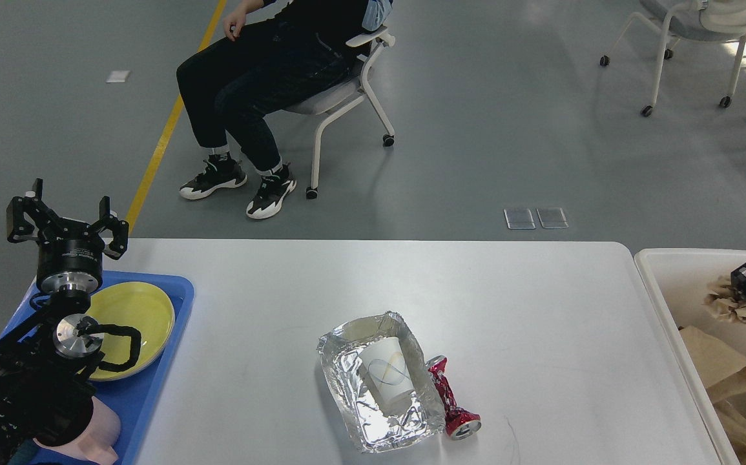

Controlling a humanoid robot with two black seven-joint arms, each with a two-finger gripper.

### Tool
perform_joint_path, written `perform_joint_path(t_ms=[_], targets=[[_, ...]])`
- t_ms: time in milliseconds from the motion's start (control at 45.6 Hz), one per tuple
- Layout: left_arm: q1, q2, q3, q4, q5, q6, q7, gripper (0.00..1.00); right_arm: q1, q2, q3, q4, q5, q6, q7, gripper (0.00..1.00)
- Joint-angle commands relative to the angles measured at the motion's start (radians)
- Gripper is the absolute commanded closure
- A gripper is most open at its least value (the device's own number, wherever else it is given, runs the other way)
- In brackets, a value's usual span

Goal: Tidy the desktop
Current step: 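Carry the crumpled paper to the white bin and drop it, then lower the right gripper to the foil tray rim and grip it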

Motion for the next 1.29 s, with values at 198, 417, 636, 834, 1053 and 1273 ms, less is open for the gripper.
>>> perform_joint_path(t_ms=[198,417,636,834,1053,1273], targets=[[0.000,0.000,0.000,0.000,-0.001,0.000,0.000,0.03,0.102,0.033,-0.043,0.017,0.000,0.015,-0.003,0.00],[0.000,0.000,0.000,0.000,0.000,0.000,0.000,0.03,0.379,0.117,-0.252,0.171,0.000,0.022,0.001,0.00],[0.000,0.000,0.000,0.000,0.000,0.000,-0.001,0.03,0.668,0.211,-0.361,0.399,0.000,0.156,0.003,0.00],[0.000,0.000,0.000,0.000,-0.001,0.000,0.000,0.03,0.865,0.277,-0.350,0.477,0.002,0.435,0.005,0.00],[0.000,0.000,0.000,0.000,0.000,0.000,0.000,0.03,1.102,0.287,-0.344,0.667,0.000,0.598,0.006,0.00],[0.000,0.000,0.000,0.000,0.000,0.000,0.000,0.03,1.249,0.289,-0.281,0.753,0.002,0.593,0.006,0.00]])
